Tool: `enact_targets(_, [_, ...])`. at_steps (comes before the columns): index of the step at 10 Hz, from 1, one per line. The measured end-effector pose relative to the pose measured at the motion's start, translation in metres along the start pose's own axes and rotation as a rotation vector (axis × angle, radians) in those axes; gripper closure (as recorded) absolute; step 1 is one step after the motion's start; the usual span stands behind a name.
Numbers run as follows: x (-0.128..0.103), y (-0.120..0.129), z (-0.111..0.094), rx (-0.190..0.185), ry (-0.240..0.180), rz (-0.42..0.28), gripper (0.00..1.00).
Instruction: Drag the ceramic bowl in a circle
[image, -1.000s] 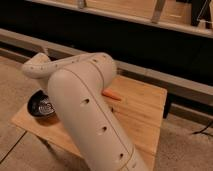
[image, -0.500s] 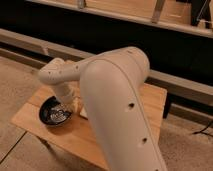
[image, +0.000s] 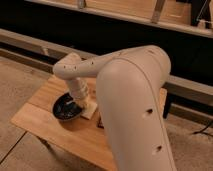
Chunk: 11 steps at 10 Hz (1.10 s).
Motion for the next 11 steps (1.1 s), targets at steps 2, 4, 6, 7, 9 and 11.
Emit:
enact_targets(2, [-0.014, 0.018, 0.002, 0.041, -0.011, -0.018, 1.0])
enact_targets(4, [-0.021, 0.048, 0.003, 0.087, -0.029, -0.065, 1.0])
enact_targets(6, [-0.021, 0.075, 0.0, 0.113, -0.046, -0.111, 1.0])
enact_targets(7, [-0.016, 0.093, -0.002, 0.118, -0.054, -0.145, 1.0])
enact_targets(9, [-0.001, 0.119, -0.007, 0.103, -0.059, -0.207, 1.0])
enact_targets(11, [0.023, 0.129, -0.013, 0.052, -0.06, -0.26, 1.0])
